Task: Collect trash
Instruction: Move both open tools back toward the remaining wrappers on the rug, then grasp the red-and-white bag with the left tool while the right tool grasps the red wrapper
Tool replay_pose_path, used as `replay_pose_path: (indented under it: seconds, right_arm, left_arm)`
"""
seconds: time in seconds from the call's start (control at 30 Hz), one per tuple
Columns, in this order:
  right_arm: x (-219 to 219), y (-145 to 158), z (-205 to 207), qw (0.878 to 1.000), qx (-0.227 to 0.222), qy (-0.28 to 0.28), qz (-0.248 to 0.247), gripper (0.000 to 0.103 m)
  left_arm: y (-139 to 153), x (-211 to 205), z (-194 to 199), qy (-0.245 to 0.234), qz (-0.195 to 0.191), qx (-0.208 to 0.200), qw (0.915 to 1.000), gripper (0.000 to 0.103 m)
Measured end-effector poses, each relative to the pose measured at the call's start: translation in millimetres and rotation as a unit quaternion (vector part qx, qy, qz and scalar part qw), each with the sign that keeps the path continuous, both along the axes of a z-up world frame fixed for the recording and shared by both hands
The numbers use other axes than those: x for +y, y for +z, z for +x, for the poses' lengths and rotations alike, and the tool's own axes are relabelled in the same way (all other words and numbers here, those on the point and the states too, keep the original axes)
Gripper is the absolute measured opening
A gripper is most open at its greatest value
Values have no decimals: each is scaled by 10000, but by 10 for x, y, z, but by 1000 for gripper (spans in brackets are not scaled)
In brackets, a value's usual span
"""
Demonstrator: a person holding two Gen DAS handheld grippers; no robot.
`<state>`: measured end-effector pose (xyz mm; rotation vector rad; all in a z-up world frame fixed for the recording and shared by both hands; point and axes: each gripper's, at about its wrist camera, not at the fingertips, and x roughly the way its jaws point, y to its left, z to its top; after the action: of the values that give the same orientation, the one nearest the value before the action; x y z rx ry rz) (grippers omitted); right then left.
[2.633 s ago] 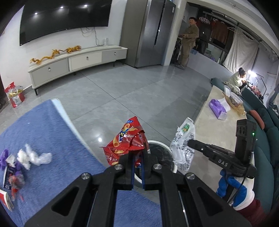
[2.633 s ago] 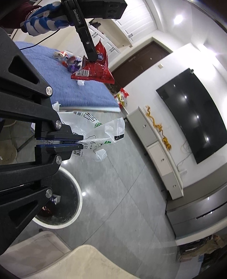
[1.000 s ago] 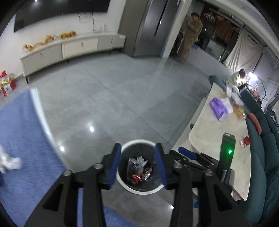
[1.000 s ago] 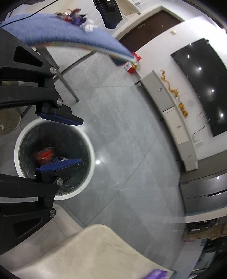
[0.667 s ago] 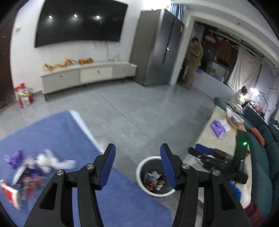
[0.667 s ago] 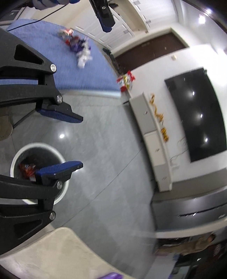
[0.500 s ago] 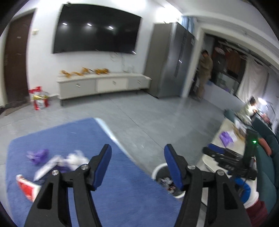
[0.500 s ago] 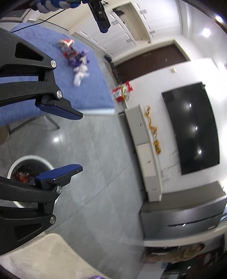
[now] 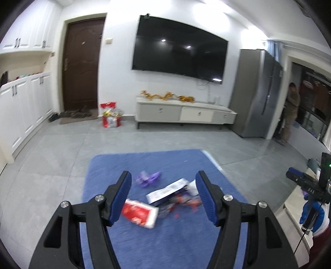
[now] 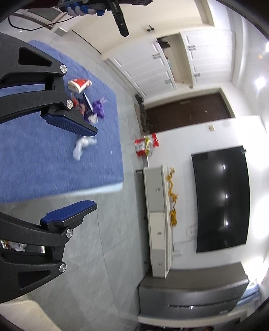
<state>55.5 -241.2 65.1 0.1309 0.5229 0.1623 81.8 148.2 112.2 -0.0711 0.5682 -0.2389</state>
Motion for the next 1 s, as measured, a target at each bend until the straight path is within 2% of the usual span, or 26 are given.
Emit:
replay_pose_path:
  seconds: [0.1, 0.2, 0.33, 0.43, 0.53, 0.7, 1.0]
  right_arm:
    - [239, -99, 168, 9995, 158, 271, 85, 65]
    - [497, -292, 354, 9975, 436, 546, 107, 65]
    - [807, -595, 585, 9921, 836, 885, 303, 65]
    - [1037, -824, 741, 9873, 1102, 1048, 451, 65]
    - [1236, -1030, 917, 9826, 1323, 1160, 588, 65]
    - [1472, -1279, 1193, 9795, 1538, 1144, 618, 65]
    - [1531, -1462, 1414, 9758, 1696, 1064, 876, 61]
  left_arm:
    - [-302, 217, 124, 77, -123, 405, 9991, 63]
    - [-740, 355, 257, 202, -385, 882, 9952, 65]
    - [-1370, 385, 499, 392, -905, 1583, 9824, 68]
    - [-1726, 344, 605, 629, -1184, 1920, 9722, 71]
    - [-1924, 380, 757, 876, -1508, 2143, 9611, 74]
    - [-2085, 416, 1017, 1284, -1888, 2397, 9436, 77]
    - [-2323, 297, 1304, 1719, -2006, 2819, 9224, 77]
